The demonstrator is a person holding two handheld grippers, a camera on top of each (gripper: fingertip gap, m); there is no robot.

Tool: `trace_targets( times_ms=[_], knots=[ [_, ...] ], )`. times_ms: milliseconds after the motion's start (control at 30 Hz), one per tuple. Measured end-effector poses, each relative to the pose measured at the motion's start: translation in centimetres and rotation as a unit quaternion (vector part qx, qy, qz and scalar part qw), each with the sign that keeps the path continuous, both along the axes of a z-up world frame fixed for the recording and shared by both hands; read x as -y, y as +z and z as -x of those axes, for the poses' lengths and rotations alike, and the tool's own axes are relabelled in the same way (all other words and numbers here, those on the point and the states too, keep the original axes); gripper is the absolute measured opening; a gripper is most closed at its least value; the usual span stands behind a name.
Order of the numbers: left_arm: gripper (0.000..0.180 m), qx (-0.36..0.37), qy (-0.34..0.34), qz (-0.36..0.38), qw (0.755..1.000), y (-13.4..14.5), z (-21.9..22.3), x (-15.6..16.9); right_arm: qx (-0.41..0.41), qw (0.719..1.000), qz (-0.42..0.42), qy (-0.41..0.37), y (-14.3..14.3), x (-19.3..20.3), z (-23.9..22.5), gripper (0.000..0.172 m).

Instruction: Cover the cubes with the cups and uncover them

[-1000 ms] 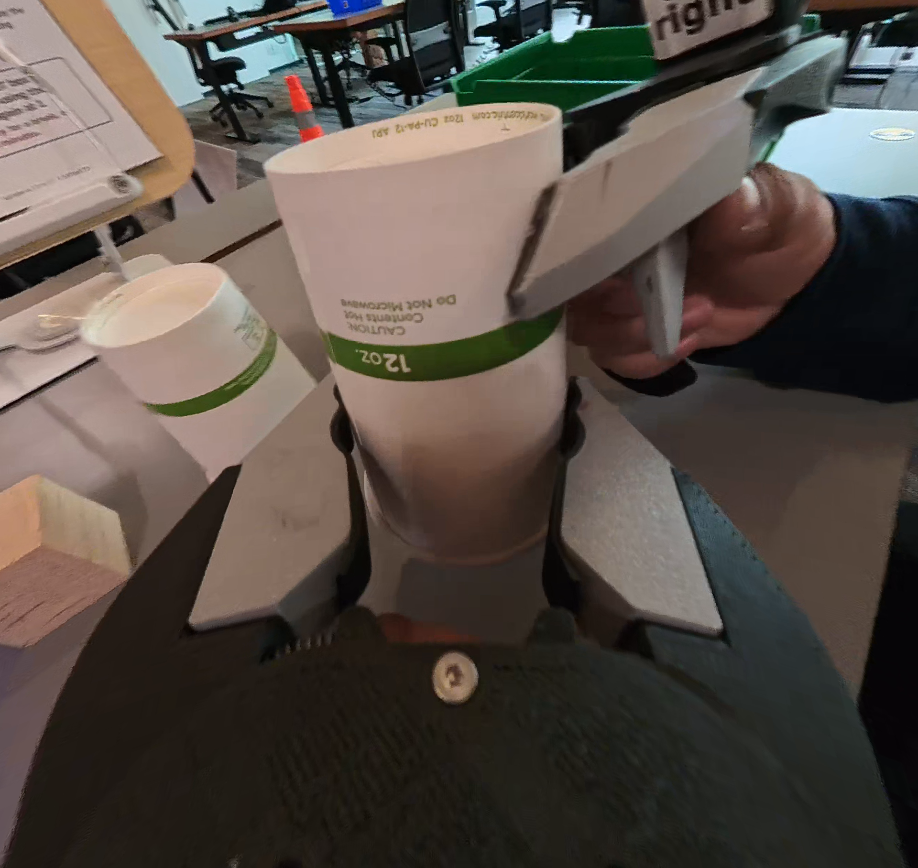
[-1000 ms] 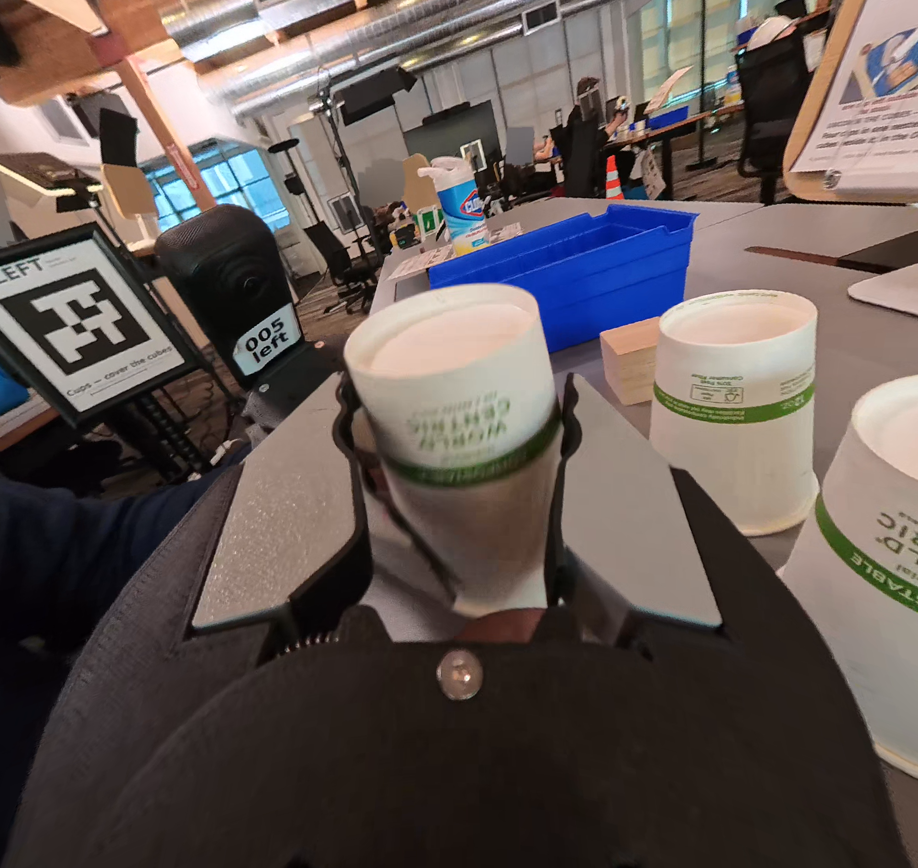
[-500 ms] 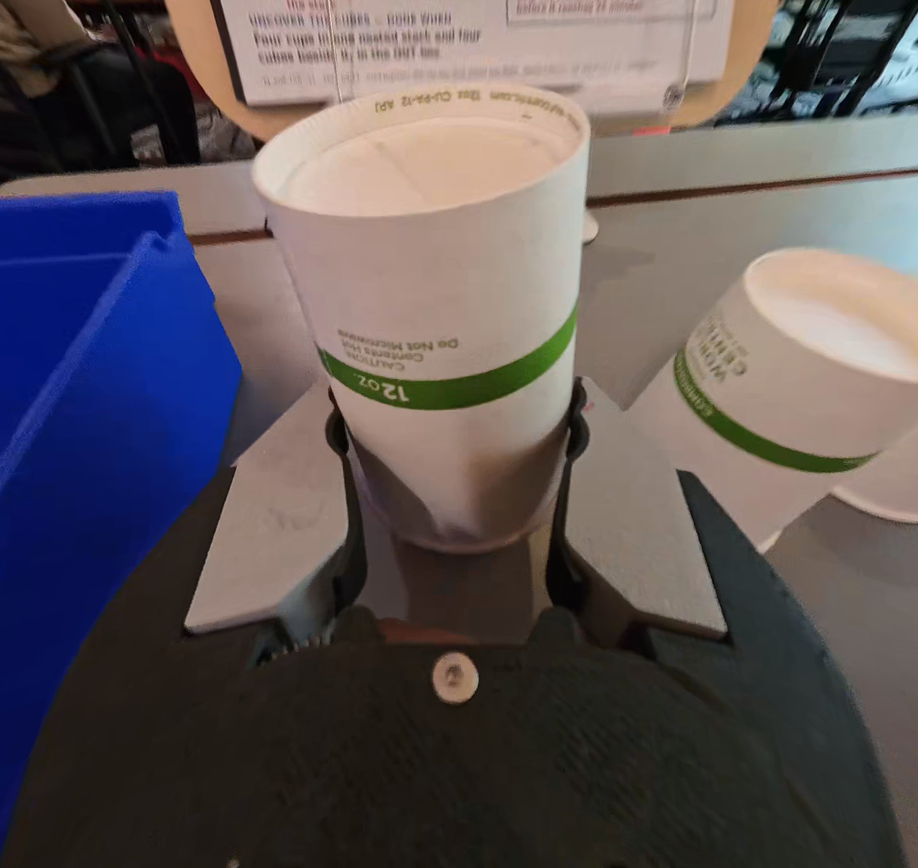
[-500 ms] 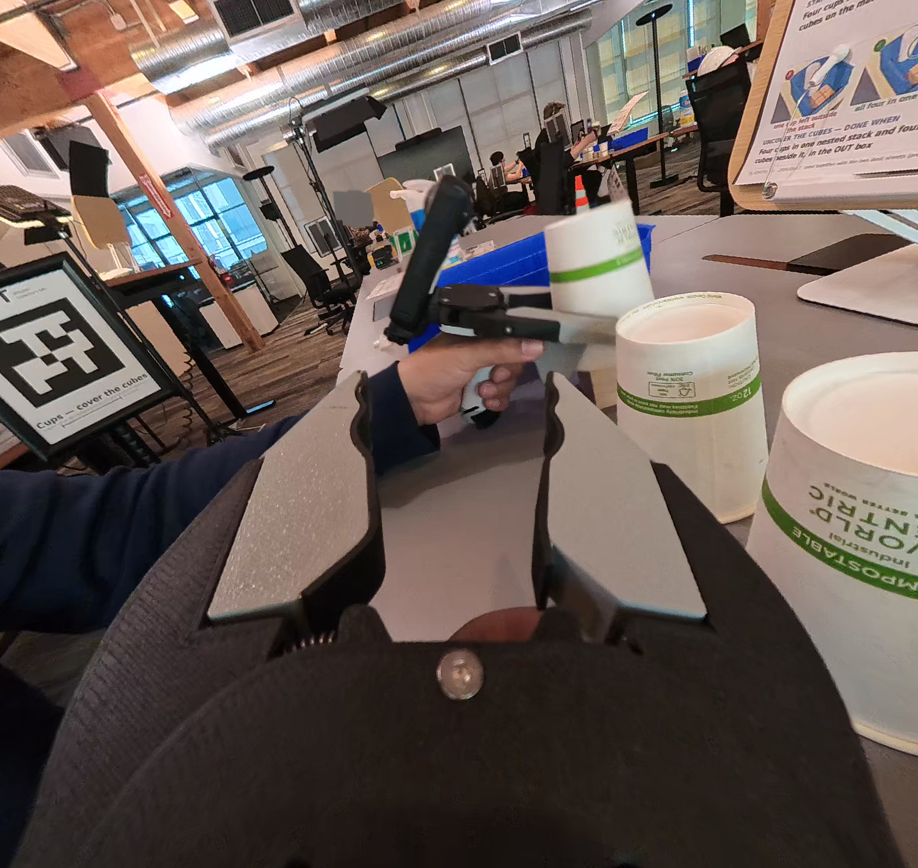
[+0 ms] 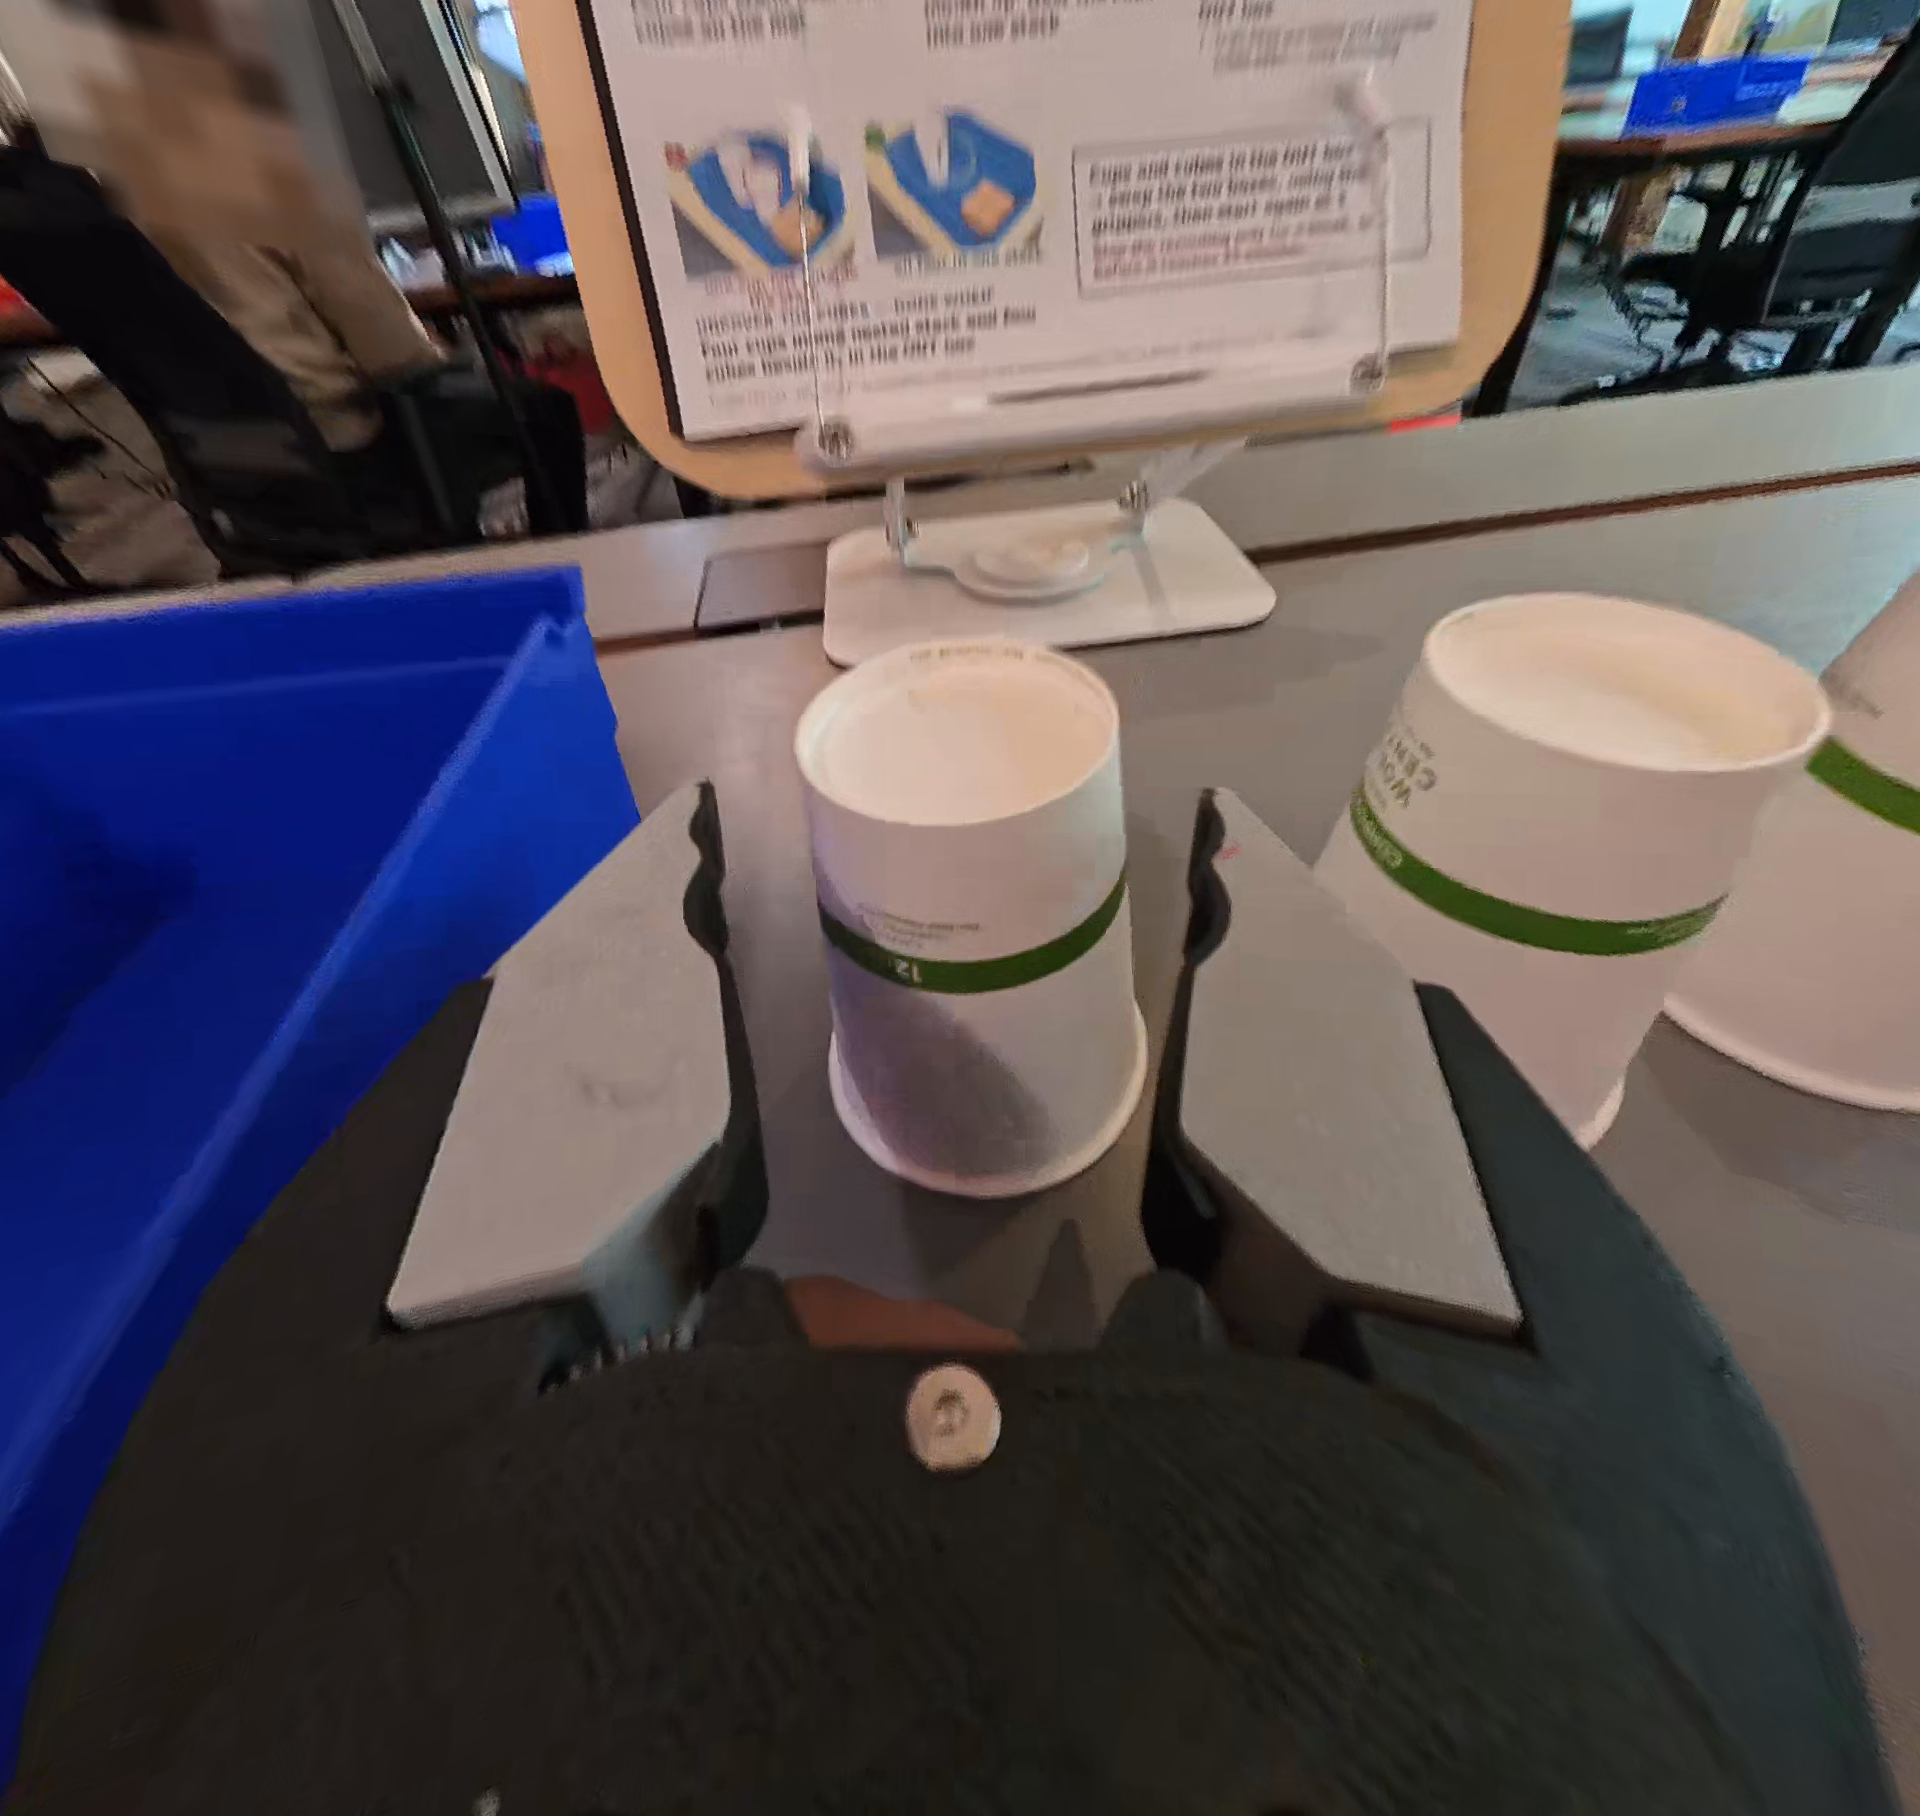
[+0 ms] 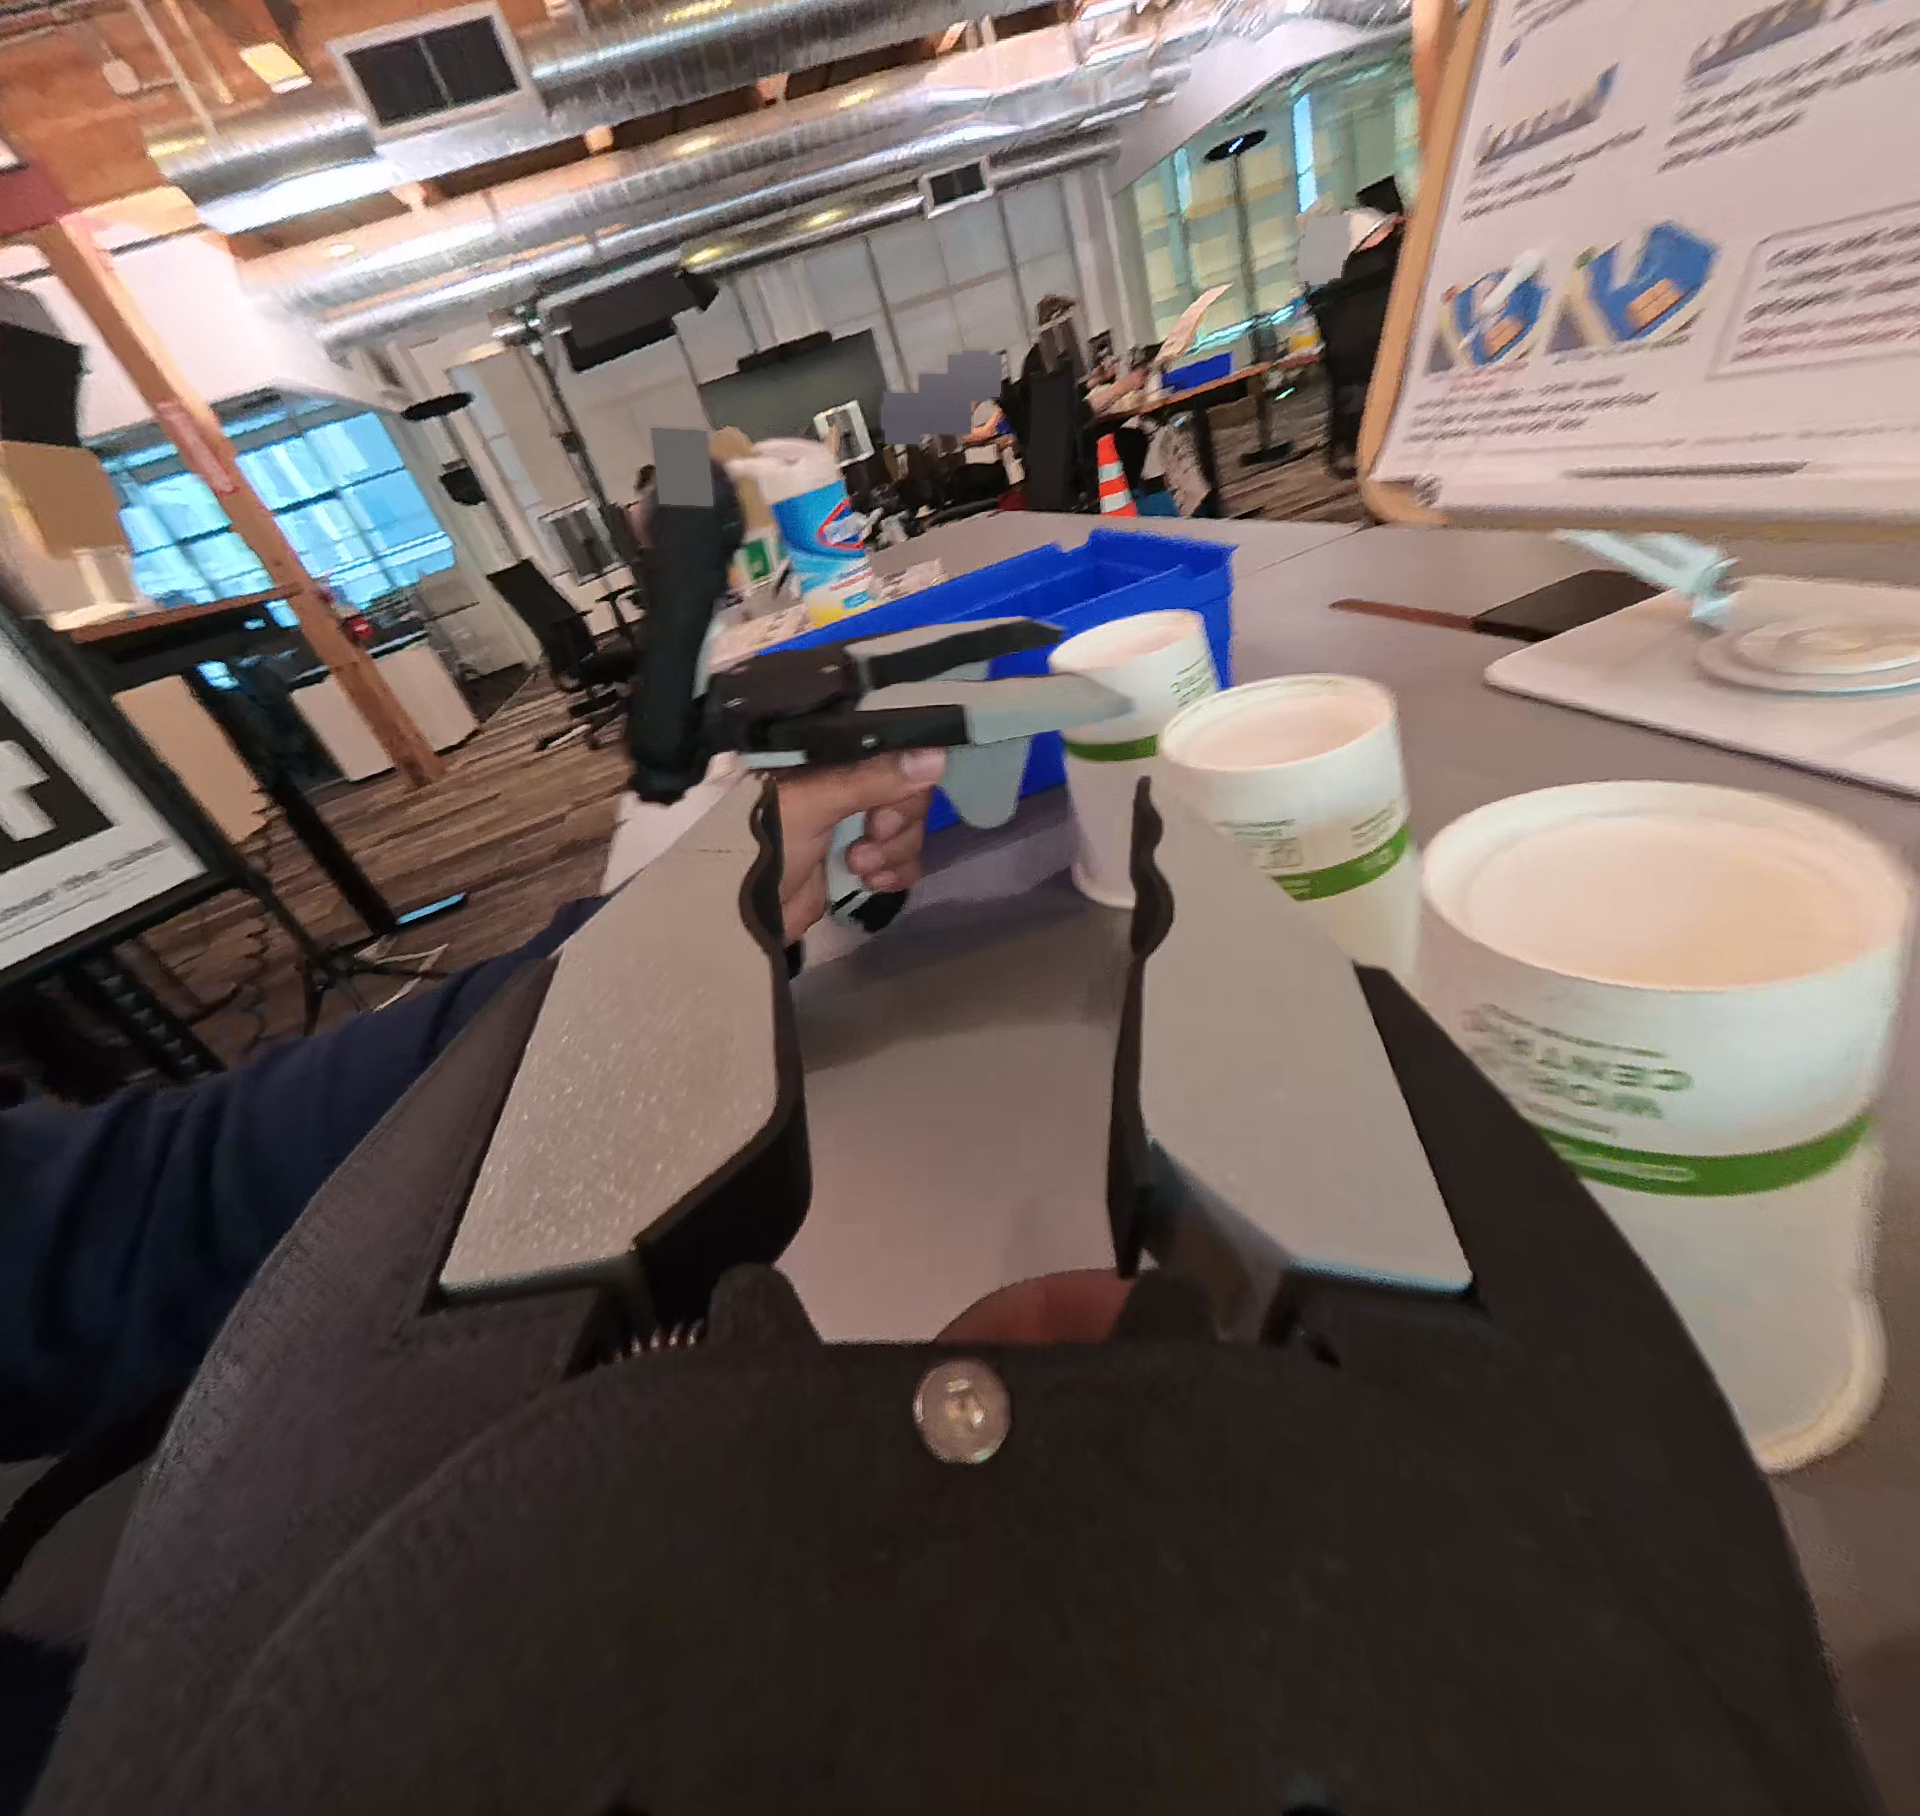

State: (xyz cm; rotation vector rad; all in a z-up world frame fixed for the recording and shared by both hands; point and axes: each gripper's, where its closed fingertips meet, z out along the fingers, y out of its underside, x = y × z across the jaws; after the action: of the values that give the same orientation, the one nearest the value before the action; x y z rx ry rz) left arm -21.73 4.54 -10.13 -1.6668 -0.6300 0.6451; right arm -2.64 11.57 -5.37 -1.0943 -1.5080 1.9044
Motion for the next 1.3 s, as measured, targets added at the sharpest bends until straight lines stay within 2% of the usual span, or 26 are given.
trace_targets(
  times_ms=[100, 200, 233, 300, 367, 433, 533, 600, 667, 733, 867, 933, 1000, 1067, 1133, 1233, 1267, 1300],
  knots=[
    [0.082, -0.064, -0.008, -0.058, 0.996, 3.2, -1.2, 0.3, -0.034, 0.995, -0.022, -0.089, 1.4, -3.2, 0.1, 0.059],
    [0.077, -0.118, -0.06, -0.127, 0.983, 6.4, -3.7, 0.1, -0.058, 0.968, -0.083, -0.23, 2.6, -8.4, -0.2, 0.058],
    [0.069, -0.131, -0.105, -0.145, 0.975, 7.2, -5.3, -0.5, -0.06, 0.952, -0.11, -0.279, 2.9, -10.2, -0.4, 0.057],
    [0.05, -0.141, -0.251, -0.163, 0.944, 7.8, -10.2, -2.3, -0.055, 0.92, -0.161, -0.354, 3.1, -13.3, -1.0, 0.056],
    [0.047, -0.106, -0.386, -0.146, 0.905, 6.6, -15.0, -3.9, -0.036, 0.896, -0.208, -0.391, 2.5, -15.1, -1.3, 0.051],
    [0.047, -0.074, -0.472, -0.105, 0.872, 4.7, -18.5, -5.0, 0.0, 0.88, -0.25, -0.404, 1.1, -16.4, -1.2, 0.043],
    [0.046, -0.044, -0.503, -0.047, 0.862, 2.0, -20.2, -6.1, 0.079, 0.864, -0.287, -0.407, -2.1, -17.9, -0.7, 0.028],
    [0.048, 0.026, -0.531, 0.009, 0.847, -0.7, -21.1, -6.5, 0.15, 0.854, -0.303, -0.395, -4.9, -18.6, -0.4, 0.026],
    [0.053, 0.057, -0.522, 0.046, 0.85, -2.3, -20.7, -7.0, 0.152, 0.847, -0.317, -0.398, -5.1, -18.8, -0.4, 0.017],
    [0.05, 0.049, -0.491, 0.053, 0.868, -2.8, -19.6, -7.4, 0.122, 0.845, -0.317, -0.413, -3.6, -18.8, -0.6, 0.001],
    [0.049, 0.06, -0.445, 0.017, 0.893, -1.8, -17.3, -7.6, -0.056, 0.838, -0.305, -0.45, 3.3, -16.9, -2.6, 0.0],
    [0.049, 0.082, -0.444, -0.012, 0.892, -1.1, -16.9, -7.4, -0.143, 0.84, -0.283, -0.44, 6.2, -14.9, -4.1, 0.0],
    [0.049, 0.097, -0.455, -0.043, 0.884, -0.1, -17.0, -7.2, -0.223, 0.861, -0.26, -0.377, 8.1, -11.6, -5.2, 0.0],
    [0.049, 0.104, -0.476, -0.079, 0.87, 1.1, -17.7, -6.9, -0.274, 0.898, -0.223, -0.262, 8.6, -7.3, -5.8, 0.0],
    [0.049, 0.106, -0.503, -0.111, 0.851, 2.4, -18.8, -6.6, -0.273, 0.923, -0.179, -0.202, 8.3, -4.9, -5.7, 0.0],
    [0.048, 0.103, -0.543, -0.15, 0.82, 4.1, -20.5, -5.8, -0.265, 0.934, -0.18, -0.159, 7.1, -2.1, -4.9, 0.0],
    [0.055, 0.102, -0.543, -0.16, 0.818, 4.5, -20.6, -5.6, -0.268, 0.935, -0.183, -0.146, 6.9, -1.3, -5.0, 0.0],
    [0.054, 0.1, -0.535, -0.167, 0.822, 4.8, -20.2, -5.6, -0.275, 0.935, -0.18, -0.131, 6.7, -0.5, -5.2, 0.0]
  ],
)
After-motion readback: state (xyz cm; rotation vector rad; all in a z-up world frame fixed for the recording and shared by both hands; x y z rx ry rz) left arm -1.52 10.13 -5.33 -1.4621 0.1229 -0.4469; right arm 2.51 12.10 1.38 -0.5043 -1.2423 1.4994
